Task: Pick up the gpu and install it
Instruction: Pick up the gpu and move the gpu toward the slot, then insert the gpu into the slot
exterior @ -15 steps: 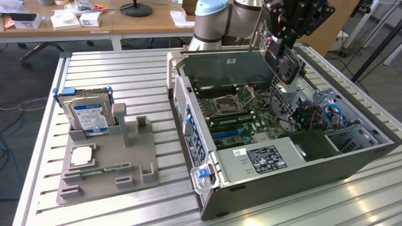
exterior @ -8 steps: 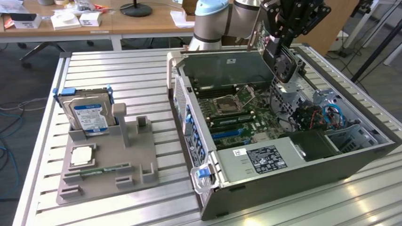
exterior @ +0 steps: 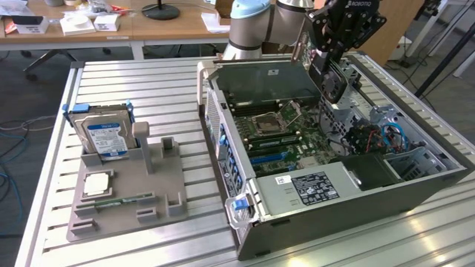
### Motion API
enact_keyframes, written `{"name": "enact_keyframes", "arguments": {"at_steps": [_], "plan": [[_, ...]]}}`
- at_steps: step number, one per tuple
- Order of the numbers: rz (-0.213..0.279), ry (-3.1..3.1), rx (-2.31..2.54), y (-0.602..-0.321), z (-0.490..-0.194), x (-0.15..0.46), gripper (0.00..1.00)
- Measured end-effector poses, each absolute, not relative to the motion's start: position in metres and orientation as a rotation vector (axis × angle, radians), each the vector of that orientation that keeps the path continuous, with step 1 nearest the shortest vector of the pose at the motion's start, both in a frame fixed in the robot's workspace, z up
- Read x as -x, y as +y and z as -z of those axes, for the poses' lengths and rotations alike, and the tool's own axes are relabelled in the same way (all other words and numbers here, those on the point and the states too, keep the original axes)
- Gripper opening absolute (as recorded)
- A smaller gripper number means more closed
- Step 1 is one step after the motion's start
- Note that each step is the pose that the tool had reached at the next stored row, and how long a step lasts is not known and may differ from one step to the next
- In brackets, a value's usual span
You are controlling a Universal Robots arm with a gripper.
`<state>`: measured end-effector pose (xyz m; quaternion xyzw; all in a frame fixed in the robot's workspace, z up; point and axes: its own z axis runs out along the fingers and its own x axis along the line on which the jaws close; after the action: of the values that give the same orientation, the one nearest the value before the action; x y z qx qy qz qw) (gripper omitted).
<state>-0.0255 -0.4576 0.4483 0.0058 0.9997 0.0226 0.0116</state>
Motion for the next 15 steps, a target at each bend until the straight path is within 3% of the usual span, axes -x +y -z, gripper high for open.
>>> {"name": "enact_keyframes", "arguments": {"at_steps": [15], "plan": [[-0.071, 3.118, -0.012, -0.4576, -0.4482, 0.0255, 0.26]]}}
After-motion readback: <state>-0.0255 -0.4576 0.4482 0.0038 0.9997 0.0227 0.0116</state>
